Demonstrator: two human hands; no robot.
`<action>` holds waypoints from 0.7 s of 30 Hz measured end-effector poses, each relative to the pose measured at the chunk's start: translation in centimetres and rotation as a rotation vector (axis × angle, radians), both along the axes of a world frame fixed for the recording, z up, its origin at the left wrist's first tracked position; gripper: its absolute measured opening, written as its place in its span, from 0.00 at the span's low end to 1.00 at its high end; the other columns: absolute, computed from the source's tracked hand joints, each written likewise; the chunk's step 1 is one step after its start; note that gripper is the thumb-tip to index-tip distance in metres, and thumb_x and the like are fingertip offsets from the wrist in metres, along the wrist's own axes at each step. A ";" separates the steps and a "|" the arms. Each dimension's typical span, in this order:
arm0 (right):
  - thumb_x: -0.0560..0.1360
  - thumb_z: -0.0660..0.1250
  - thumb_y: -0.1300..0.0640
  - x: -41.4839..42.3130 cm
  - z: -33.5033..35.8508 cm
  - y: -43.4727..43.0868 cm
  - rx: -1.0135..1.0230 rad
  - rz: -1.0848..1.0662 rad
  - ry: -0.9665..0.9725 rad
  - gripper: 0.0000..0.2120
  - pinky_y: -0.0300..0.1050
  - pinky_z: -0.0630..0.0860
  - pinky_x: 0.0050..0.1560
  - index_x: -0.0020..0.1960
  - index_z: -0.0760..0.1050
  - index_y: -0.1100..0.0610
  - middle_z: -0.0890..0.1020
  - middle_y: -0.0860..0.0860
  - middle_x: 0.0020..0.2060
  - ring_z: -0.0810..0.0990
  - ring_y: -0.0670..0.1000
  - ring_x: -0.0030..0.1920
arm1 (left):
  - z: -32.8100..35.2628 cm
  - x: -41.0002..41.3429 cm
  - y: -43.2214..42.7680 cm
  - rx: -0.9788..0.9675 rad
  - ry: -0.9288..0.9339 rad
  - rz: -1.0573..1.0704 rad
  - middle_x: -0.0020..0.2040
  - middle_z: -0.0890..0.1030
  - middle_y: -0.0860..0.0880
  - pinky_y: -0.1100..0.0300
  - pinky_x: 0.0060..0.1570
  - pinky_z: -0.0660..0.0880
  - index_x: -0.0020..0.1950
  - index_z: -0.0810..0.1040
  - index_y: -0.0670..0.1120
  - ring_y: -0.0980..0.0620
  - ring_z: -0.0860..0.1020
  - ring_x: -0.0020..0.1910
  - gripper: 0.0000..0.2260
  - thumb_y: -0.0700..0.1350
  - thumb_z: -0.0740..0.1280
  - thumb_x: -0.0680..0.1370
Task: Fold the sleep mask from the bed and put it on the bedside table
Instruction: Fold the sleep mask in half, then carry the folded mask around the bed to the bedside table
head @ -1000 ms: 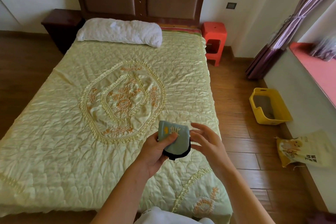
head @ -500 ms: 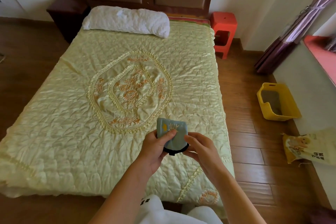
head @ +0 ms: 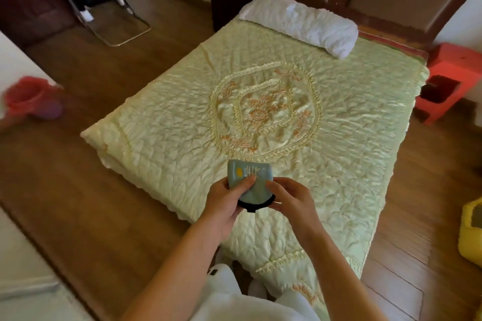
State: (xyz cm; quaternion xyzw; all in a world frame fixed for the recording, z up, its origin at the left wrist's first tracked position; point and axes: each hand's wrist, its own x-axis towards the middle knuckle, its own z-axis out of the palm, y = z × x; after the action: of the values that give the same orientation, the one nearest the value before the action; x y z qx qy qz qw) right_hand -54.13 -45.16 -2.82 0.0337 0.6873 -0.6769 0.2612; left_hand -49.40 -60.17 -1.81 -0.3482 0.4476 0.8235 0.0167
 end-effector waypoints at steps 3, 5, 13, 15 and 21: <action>0.75 0.71 0.53 1.7 -0.5 -1.2 -0.004 0.127 -0.018 0.11 0.49 0.85 0.49 0.52 0.85 0.57 0.87 0.62 0.49 0.88 0.58 0.50 | -0.2 3.5 -0.4 0.027 0.005 0.152 0.51 0.87 0.41 0.56 0.45 0.83 0.56 0.81 0.40 0.44 0.85 0.51 0.21 0.45 0.77 0.65; 0.74 0.71 0.52 2.9 -0.7 -2.4 -0.016 0.216 -0.025 0.12 0.52 0.85 0.51 0.52 0.85 0.58 0.87 0.62 0.50 0.87 0.59 0.50 | -0.3 6.0 -0.9 0.044 0.014 0.236 0.51 0.87 0.42 0.56 0.47 0.82 0.58 0.81 0.40 0.45 0.85 0.51 0.22 0.45 0.77 0.66; 0.70 0.72 0.48 7.7 -1.0 -9.9 -0.005 0.527 -0.035 0.15 0.53 0.85 0.53 0.50 0.86 0.57 0.88 0.59 0.49 0.88 0.56 0.49 | 0.2 14.8 -5.1 0.008 -0.027 0.572 0.52 0.87 0.44 0.55 0.51 0.82 0.59 0.80 0.42 0.48 0.85 0.52 0.21 0.46 0.75 0.68; 0.73 0.72 0.50 8.8 -1.0 -12.2 0.005 0.601 -0.030 0.13 0.52 0.86 0.52 0.52 0.85 0.58 0.88 0.59 0.49 0.88 0.55 0.49 | 0.1 16.7 -6.7 -0.003 -0.039 0.624 0.55 0.86 0.44 0.54 0.53 0.81 0.61 0.79 0.42 0.47 0.84 0.54 0.18 0.44 0.74 0.72; 0.77 0.72 0.54 11.6 -1.8 -19.3 0.060 0.765 -0.005 0.10 0.40 0.84 0.44 0.54 0.84 0.59 0.88 0.57 0.49 0.88 0.49 0.46 | -1.2 20.7 -11.9 0.010 -0.075 0.772 0.56 0.85 0.41 0.50 0.53 0.81 0.62 0.79 0.41 0.44 0.83 0.56 0.16 0.41 0.72 0.75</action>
State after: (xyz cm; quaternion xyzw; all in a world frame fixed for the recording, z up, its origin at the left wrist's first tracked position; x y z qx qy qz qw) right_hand -42.56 -64.46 -4.66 -0.2157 0.6690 -0.5103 0.4956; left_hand -28.74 -72.02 -3.02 -0.5209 0.2786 0.7580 -0.2765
